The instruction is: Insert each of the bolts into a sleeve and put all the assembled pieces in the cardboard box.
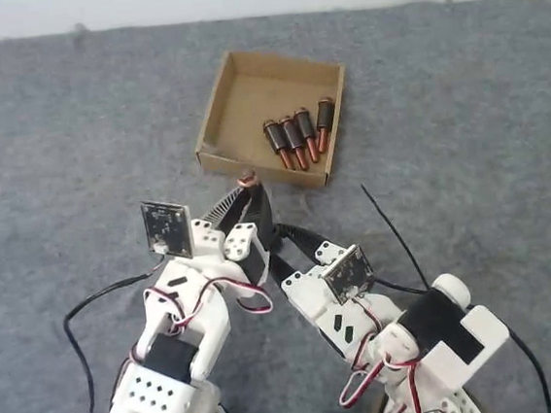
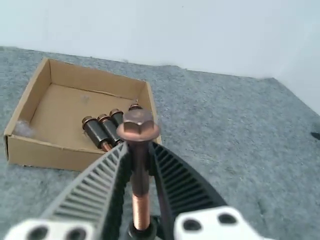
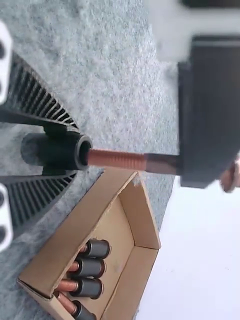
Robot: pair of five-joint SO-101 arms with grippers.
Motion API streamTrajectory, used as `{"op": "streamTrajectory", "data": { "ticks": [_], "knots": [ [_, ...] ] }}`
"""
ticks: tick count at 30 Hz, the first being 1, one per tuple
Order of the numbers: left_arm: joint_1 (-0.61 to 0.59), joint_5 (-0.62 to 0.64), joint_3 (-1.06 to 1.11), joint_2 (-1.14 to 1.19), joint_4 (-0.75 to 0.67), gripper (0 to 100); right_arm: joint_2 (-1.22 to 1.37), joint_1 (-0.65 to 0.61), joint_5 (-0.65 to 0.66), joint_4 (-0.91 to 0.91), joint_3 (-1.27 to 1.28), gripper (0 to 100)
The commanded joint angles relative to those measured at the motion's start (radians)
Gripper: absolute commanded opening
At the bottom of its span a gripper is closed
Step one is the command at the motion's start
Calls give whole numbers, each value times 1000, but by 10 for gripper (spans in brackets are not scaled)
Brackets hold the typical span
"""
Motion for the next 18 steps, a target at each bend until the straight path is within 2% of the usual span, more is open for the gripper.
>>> {"op": "streamTrajectory", "data": {
  "ticks": [1, 4, 15, 18],
  "knots": [
    [-3, -15, 39, -44, -107, 11, -13, -10, 11, 2, 25, 6],
    [-5, -15, 70, -49, -169, 11, -13, -12, 11, 2, 25, 6],
    [3, -15, 70, -51, -129, 11, -13, -12, 14, 2, 26, 6],
    [3, -49, 70, -51, -120, 11, -12, -10, 14, 2, 26, 6]
  ]
}}
